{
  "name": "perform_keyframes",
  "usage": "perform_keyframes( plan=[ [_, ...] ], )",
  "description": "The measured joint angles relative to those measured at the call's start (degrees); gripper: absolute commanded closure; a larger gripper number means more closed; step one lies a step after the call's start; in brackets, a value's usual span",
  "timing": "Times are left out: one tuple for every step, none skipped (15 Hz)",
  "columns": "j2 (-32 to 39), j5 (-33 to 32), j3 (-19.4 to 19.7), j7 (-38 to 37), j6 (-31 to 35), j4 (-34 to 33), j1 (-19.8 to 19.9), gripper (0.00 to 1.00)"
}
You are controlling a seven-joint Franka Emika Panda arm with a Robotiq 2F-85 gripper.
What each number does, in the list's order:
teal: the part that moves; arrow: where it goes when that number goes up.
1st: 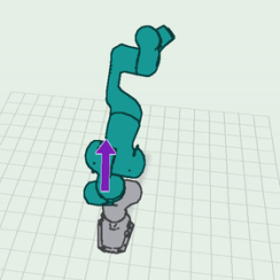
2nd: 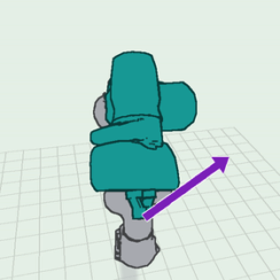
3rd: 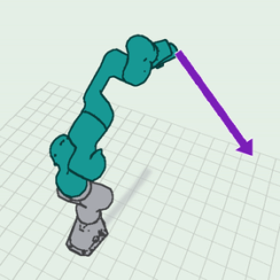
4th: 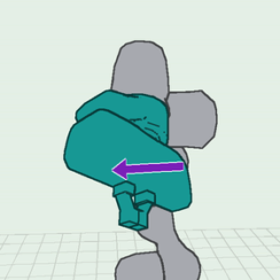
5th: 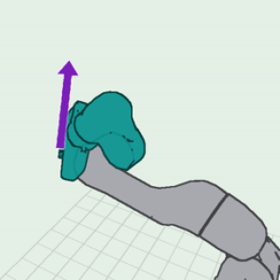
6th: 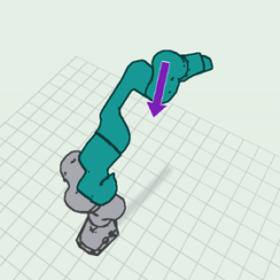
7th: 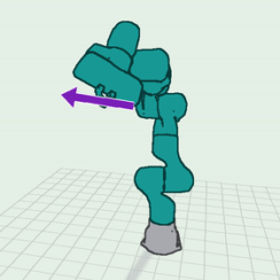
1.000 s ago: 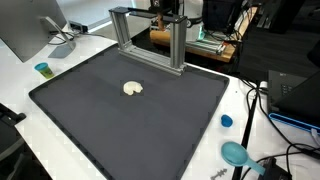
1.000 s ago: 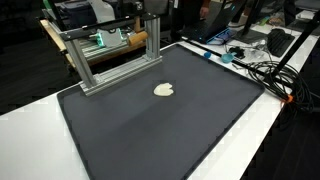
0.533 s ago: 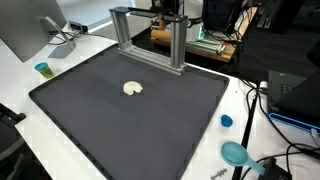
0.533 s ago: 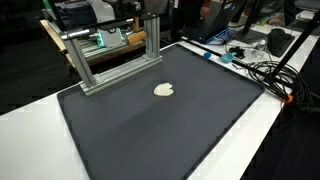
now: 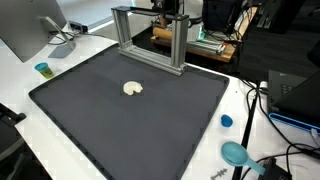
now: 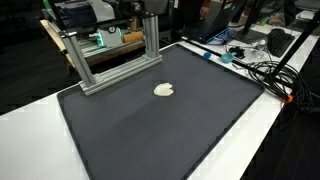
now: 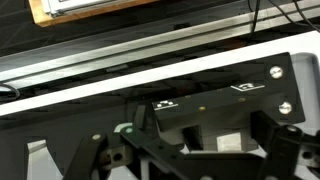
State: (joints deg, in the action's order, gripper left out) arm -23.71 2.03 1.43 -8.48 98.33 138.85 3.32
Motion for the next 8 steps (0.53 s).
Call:
perform_keyframes(
  plan=[
    [0.0, 0.0, 0.0, -1.5, 0.9, 0.0, 0.1, 0.0],
    [-0.1, 0.0, -0.1, -2.8, 2.2, 0.0, 0.1, 0.0],
    [-0.2, 0.0, -0.2, -3.6, 3.5, 0.1, 0.2, 0.0],
    [-0.5, -0.3, -0.4, -3.8, 4.3, 0.2, 0.2, 0.0],
    [-1.0, -0.5, -0.6, -3.8, 5.2, 0.5, 0.1, 0.0],
    [-1.6, -0.6, -0.8, -3.3, 5.6, 0.7, 0.1, 0.0],
    [-2.1, -0.6, -0.8, -2.4, 5.8, 0.8, 0.1, 0.0],
    [-2.7, -0.6, -0.8, -1.1, 6.0, 1.1, 0.0, 0.0]
  ],
)
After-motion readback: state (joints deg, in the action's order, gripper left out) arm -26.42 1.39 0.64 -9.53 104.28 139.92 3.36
